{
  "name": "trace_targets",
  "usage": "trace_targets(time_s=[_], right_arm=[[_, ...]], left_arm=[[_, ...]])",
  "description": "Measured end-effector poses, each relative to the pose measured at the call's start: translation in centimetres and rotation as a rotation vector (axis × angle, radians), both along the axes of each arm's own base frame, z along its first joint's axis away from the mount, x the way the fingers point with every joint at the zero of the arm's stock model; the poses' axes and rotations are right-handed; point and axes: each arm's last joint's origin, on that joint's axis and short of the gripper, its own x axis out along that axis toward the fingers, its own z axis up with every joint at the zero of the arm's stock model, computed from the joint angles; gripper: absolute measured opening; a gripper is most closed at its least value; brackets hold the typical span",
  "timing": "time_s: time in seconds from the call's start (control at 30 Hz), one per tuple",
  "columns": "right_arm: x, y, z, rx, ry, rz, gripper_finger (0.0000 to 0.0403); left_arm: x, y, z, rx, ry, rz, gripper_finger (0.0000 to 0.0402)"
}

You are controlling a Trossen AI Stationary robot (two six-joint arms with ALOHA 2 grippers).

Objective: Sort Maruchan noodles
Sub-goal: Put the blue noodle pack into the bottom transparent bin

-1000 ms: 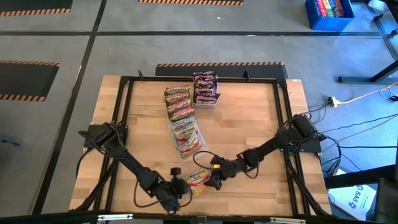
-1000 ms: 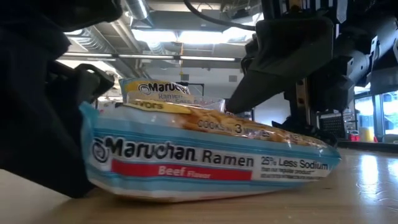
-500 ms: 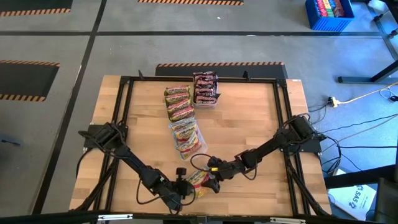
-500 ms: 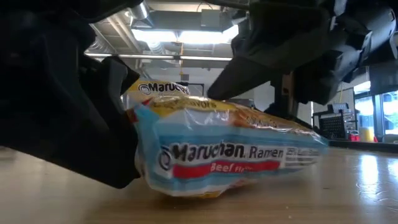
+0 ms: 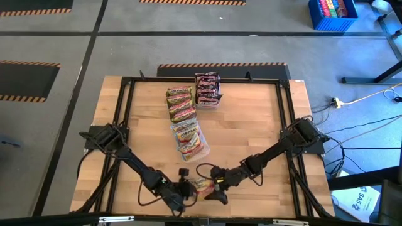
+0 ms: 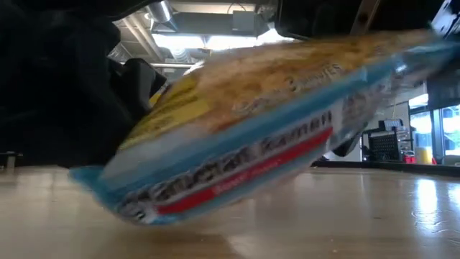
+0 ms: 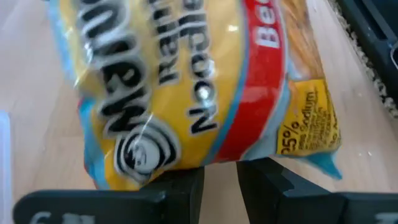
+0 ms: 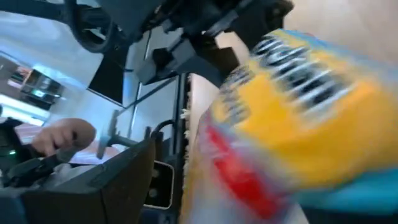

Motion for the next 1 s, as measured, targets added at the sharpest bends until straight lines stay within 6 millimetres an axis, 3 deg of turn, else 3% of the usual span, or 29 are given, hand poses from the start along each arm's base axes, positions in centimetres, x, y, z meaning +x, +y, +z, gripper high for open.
trace_targets(time_s=[0.23, 0.47, 0.7, 0.83, 1.0], right_arm=[[0.1, -0.2, -0.1, -0.016, 0.008, -0.033, 0.0308], [0.1, -0.2, -0.1, -0.040, -0.007, -0.031, 0.0202], [0.1, -0.3, -0.1, -0.161, -0.068, 0.011, 0.0106], [-0.1, -0.3, 1.0, -0.195, -0.116, 0.078, 0.0090], [-0.8, -1.6, 4.3, -0.262, -0.136, 0.177, 0.0104]], left_arm=[[0.1, 0.0, 0.2, 0.008, -0.026, 0.020, 0.0087], [-0.3, -0.3, 0.5, 0.016, -0.019, -0.001, 0.0087], [-2.4, -0.4, 2.3, 0.062, 0.073, -0.020, 0.0087], [-4.3, -0.6, 3.8, 0.050, 0.121, 0.004, 0.0087], [-6.1, -1.1, 4.4, 0.074, 0.130, 0.033, 0.0087]])
